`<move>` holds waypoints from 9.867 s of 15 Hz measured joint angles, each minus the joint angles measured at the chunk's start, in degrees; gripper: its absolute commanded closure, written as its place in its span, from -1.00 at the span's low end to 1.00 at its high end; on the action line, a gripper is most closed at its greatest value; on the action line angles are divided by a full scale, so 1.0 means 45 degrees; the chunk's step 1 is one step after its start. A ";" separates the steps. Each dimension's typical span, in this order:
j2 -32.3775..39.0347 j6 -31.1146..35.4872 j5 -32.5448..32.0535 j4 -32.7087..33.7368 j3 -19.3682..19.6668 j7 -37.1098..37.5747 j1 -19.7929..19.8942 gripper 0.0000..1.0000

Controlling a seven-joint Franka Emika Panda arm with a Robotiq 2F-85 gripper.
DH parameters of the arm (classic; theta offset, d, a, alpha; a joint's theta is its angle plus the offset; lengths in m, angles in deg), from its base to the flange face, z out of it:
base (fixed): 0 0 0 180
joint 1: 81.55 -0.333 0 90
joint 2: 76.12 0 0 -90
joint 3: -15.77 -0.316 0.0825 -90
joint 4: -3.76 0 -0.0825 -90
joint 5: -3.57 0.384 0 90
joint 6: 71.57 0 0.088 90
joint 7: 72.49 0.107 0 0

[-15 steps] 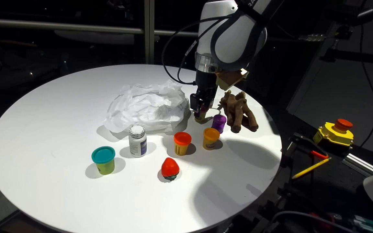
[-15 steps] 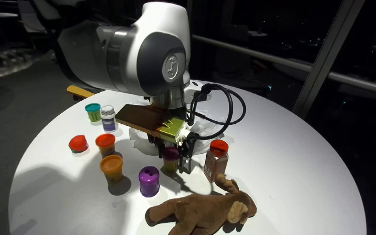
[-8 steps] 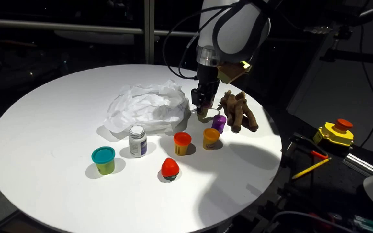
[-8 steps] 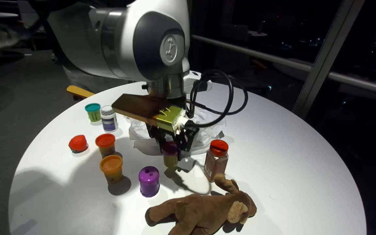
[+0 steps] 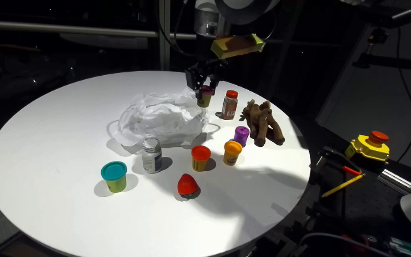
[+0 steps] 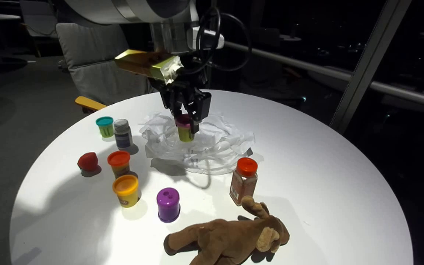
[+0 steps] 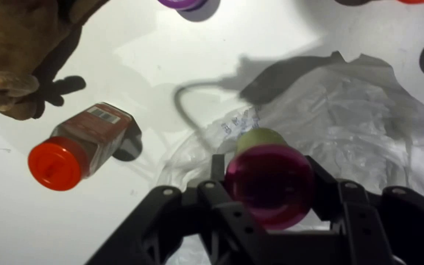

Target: Put the objects on the table into the plastic bag.

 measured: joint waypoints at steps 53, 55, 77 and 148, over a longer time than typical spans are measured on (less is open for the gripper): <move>-0.0692 0.7901 -0.6431 -0.7160 0.1946 0.6949 -0.2134 -1.00; -0.0370 0.7909 -0.6431 -0.6682 0.2171 0.7120 -0.2362 -1.00; -0.1144 0.2993 -0.5781 -0.2937 0.2013 0.8233 -0.3769 0.56; 0.1874 0.2161 -0.2529 0.1338 0.1562 0.6278 -0.3422 0.54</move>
